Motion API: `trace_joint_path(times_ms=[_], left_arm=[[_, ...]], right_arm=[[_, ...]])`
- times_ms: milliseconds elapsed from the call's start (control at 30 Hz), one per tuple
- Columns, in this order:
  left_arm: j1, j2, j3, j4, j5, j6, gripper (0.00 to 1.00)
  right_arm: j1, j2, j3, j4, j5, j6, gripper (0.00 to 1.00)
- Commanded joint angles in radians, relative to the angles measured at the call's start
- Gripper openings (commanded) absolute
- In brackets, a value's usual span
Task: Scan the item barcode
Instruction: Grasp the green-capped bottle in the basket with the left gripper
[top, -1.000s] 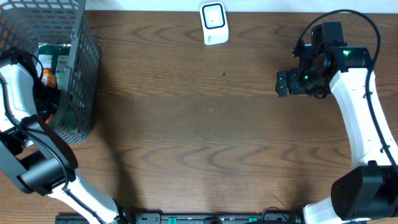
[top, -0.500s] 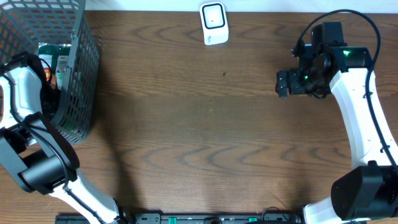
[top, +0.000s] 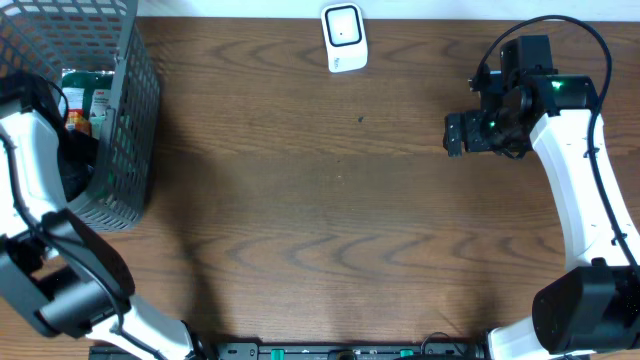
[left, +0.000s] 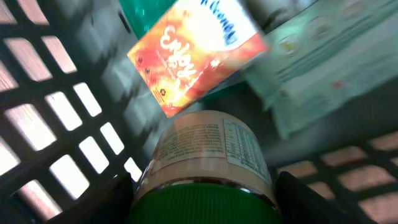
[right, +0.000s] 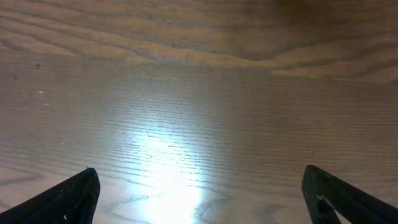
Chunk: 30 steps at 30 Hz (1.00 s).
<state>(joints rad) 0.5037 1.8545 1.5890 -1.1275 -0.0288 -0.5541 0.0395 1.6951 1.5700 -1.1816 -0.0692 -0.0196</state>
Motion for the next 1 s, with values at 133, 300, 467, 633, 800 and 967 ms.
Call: trace_joint_path(times_ms=[133,300,467,633,800,967], left_arm=[[0.006,-0.175,0.037,0.085,-0.006,0.003,0.59],[0.006,-0.280,0.095,0.120,-0.010,0.011,0.57],[0.005,-0.357,0.206,0.114,-0.008,0.019,0.57],[-0.011,-0.417,0.300,0.077,-0.005,0.022,0.57],[-0.085,-0.466,0.359,0.021,-0.005,0.022,0.56],[-0.239,-0.505,0.360,-0.021,-0.005,0.021,0.54]], right_arm=[[-0.019,0.002,0.018,0.000,0.009,-0.015,0.99],[-0.019,0.002,0.018,0.000,0.009,-0.015,0.99],[-0.019,0.002,0.018,0.000,0.009,-0.015,0.99],[-0.019,0.002,0.018,0.000,0.009,-0.015,0.99],[-0.019,0.002,0.018,0.000,0.009,-0.015,0.99],[-0.019,0.002,0.018,0.000,0.009,-0.015,0.99]])
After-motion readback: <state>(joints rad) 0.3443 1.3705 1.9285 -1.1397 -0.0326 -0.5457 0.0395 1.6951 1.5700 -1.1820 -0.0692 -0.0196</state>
